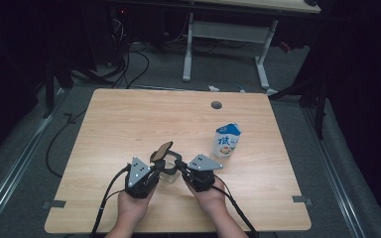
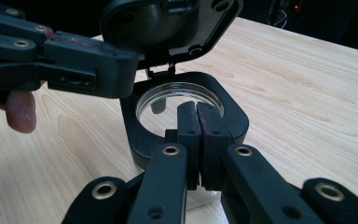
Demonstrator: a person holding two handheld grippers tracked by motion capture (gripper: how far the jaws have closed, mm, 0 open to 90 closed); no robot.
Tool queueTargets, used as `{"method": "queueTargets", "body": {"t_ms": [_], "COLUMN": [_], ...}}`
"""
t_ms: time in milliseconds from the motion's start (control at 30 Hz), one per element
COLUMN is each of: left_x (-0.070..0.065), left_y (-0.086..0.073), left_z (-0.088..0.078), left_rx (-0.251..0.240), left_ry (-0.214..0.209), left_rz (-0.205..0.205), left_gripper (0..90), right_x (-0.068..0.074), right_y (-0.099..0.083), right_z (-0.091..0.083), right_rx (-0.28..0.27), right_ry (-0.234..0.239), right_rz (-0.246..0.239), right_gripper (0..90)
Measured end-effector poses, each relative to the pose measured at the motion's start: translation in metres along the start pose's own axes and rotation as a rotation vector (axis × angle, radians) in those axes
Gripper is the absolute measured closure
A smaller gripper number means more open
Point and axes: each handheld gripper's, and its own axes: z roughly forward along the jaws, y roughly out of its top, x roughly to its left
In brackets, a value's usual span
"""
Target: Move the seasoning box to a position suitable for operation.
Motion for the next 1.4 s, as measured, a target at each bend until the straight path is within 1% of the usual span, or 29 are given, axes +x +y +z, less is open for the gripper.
{"method": "queueTargets", "body": {"t_ms": [167,300,367,500,633,667,800,867,900,967,1000,1067,1100,1133,1167,1233,1267,1333,1400], "left_x": [0.005,0.012,0.015,0.02,0.027,0.028,0.029,0.029,0.028,0.027,0.028,0.031,0.034,0.039,0.045,0.057,0.063,0.074,0.081], "left_y": [0.002,0.004,0.004,0.005,0.005,0.005,0.005,0.004,0.003,0.0,-0.002,-0.008,-0.011,-0.015,-0.019,-0.025,-0.029,-0.035,-0.042], "left_z": [0.0,0.0,-0.001,-0.002,-0.002,-0.002,-0.002,-0.004,-0.005,-0.009,-0.011,-0.017,-0.02,-0.024,-0.027,-0.034,-0.037,-0.042,-0.045], "left_rx": [-0.01,-0.017,-0.017,-0.028,-0.031,-0.032,-0.027,-0.02,-0.017,-0.011,-0.006,0.009,0.017,0.026,0.038,0.061,0.066,0.083,0.096], "left_ry": [0.018,0.038,0.046,0.067,0.092,0.092,0.091,0.081,0.075,0.069,0.064,0.071,0.077,0.085,0.092,0.105,0.112,0.116,0.129], "left_rz": [-0.024,-0.037,-0.036,-0.06,-0.074,-0.084,-0.082,-0.077,-0.074,-0.063,-0.046,-0.021,-0.017,-0.016,-0.018,-0.023,-0.029,-0.031,-0.035], "left_gripper": [88.9,88.7,88.3,88.1,88.1,88.1,87.9,86.4,85.3,84.5,83.7,81.2,80.1,77.7,77.7,74.1,73.5,70.5,66.8], "right_x": [0.0,0.0,0.0,-0.001,-0.001,-0.001,0.0,0.0,0.0,-0.001,-0.002,-0.007,-0.01,-0.02,-0.02,-0.033,-0.04,-0.052,-0.061], "right_y": [-0.001,-0.001,-0.001,-0.001,-0.001,-0.001,-0.002,-0.001,-0.001,-0.001,-0.001,-0.001,-0.002,-0.006,-0.006,-0.014,-0.018,-0.026,-0.033], "right_z": [0.0,0.001,0.001,0.001,0.001,0.001,0.001,0.001,0.001,-0.001,-0.003,-0.01,-0.014,-0.023,-0.023,-0.032,-0.035,-0.04,-0.042], "right_rx": [-0.007,-0.01,-0.007,-0.008,-0.008,-0.009,-0.012,-0.012,-0.012,-0.014,-0.02,-0.029,-0.029,-0.023,-0.023,-0.007,0.003,0.025,0.053], "right_ry": [0.003,0.004,0.004,0.004,0.004,0.005,0.008,0.008,0.008,0.003,-0.002,-0.016,-0.029,-0.059,-0.059,-0.104,-0.123,-0.17,-0.195], "right_rz": [-0.002,-0.005,-0.003,-0.006,-0.009,-0.009,-0.009,-0.009,-0.006,-0.006,-0.006,-0.002,-0.001,0.007,0.007,0.023,0.04,0.057,0.071], "right_gripper": [89.5,89.7,89.7,89.7,89.6,89.6,89.5,88.1,85.7,84.9,84.6,84.1,83.9,83.9,83.9,83.9,84.0,84.2,86.7]}}
